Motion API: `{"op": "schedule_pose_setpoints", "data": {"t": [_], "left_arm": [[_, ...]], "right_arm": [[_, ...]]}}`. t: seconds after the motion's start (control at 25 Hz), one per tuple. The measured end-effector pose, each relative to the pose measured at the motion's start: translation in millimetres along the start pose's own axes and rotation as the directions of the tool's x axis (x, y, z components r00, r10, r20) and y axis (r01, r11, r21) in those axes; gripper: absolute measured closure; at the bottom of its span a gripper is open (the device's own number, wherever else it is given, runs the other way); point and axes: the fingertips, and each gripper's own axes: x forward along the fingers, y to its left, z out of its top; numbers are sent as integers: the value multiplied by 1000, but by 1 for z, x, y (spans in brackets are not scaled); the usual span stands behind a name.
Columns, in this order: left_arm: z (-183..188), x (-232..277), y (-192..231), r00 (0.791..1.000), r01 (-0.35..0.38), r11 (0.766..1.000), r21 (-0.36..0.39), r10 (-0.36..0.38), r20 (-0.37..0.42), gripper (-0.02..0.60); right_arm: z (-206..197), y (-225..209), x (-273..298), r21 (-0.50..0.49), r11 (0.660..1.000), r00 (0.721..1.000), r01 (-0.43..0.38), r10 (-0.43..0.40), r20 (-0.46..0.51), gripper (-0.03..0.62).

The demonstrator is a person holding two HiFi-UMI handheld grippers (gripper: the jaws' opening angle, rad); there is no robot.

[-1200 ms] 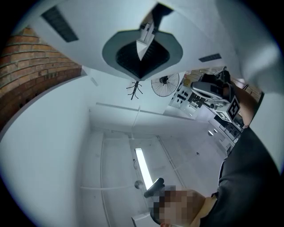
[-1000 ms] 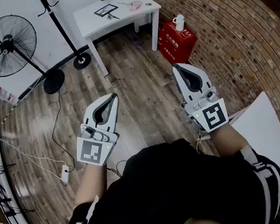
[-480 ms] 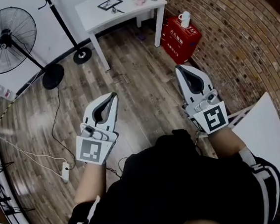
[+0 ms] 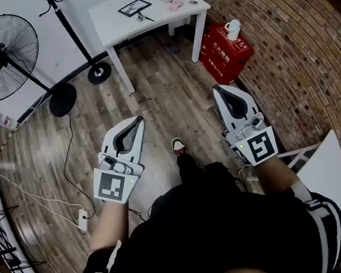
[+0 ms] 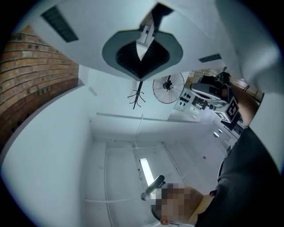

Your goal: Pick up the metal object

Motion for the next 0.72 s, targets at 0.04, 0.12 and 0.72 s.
{"op": "schedule_pose_setpoints", "data": {"t": [0.04,0.12,0.72], "left_arm": [[-4,14,12,1000,-3,1000,7,3,-1,574],[-14,46,39,1000,-15,999,29,15,-6,574],[-63,236,222,996,-18,994,109,28,-90,574]], "right_arm": [[-8,-11,15,1,1000,1000,-5,5,4,599],[-25,-36,49,6,1000,1000,-14,14,14,599],[-106,-173,270,54,994,994,-100,98,41,599]]}}
